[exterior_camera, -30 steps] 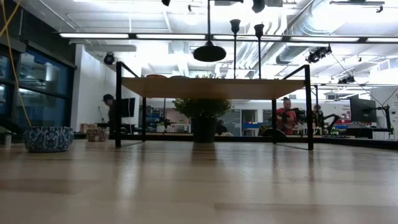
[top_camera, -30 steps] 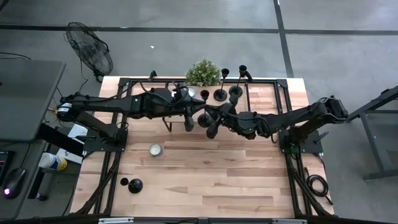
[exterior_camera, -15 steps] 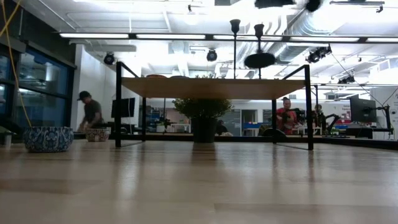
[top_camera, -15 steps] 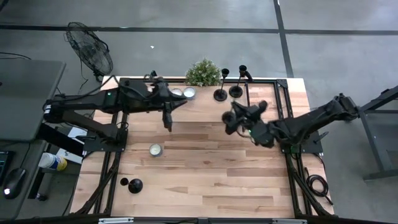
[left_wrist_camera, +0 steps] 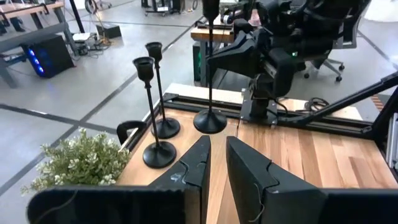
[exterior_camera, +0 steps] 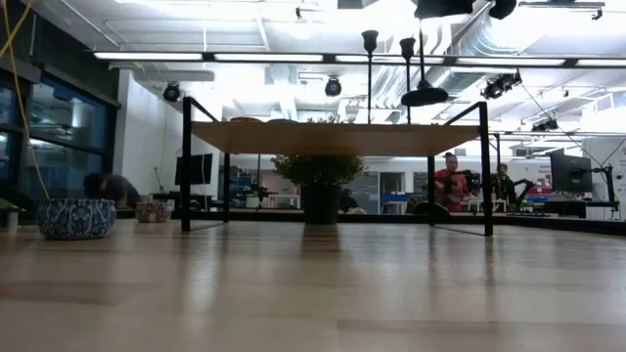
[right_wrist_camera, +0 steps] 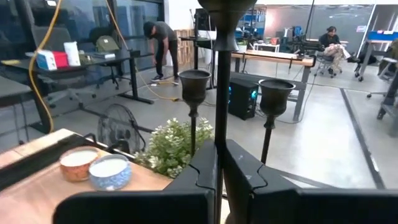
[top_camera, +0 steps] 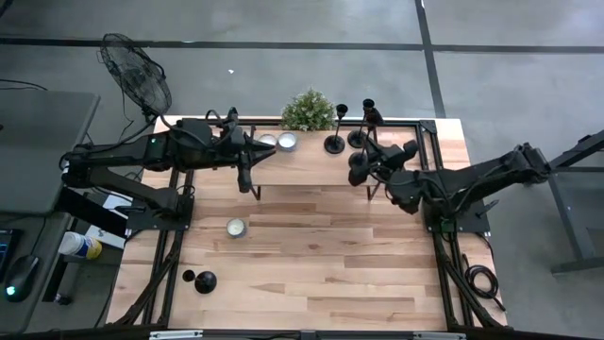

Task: Pick & Place candle stick holders
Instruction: Put the black candle holder on the shelf aligned with the black candle holder

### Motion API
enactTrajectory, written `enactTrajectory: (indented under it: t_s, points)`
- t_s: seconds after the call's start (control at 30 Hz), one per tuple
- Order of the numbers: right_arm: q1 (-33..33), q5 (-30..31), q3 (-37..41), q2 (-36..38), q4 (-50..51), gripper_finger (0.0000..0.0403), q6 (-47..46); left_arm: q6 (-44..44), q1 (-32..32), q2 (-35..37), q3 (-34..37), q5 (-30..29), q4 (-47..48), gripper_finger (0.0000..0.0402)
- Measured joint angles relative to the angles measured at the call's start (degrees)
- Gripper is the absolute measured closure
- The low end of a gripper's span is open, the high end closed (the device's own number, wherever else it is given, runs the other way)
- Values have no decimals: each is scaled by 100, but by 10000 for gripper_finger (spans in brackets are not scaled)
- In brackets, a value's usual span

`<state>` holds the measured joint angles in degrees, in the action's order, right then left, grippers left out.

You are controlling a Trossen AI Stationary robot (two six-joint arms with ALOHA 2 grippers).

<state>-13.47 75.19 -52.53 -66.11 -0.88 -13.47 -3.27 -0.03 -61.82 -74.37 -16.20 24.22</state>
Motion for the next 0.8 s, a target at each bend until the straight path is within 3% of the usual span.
enactTrajectory:
  t_s: [0.23, 0.37, 0.6, 0.8]
  points:
    - [196, 86, 0, -31, 591, 402, -571, 0, 2, -2, 0, 1, -1, 350]
    - [192, 450, 8, -84, 928, 402, -1109, 0, 2, -2, 0, 1, -1, 350]
    - [342, 103, 162, -142, 909, 402, -1065, 0, 0, -2, 0, 1, -5, 350]
    - [375, 392, 567, -142, 367, 402, -1317, 0, 0, -4, 0, 1, -3, 350]
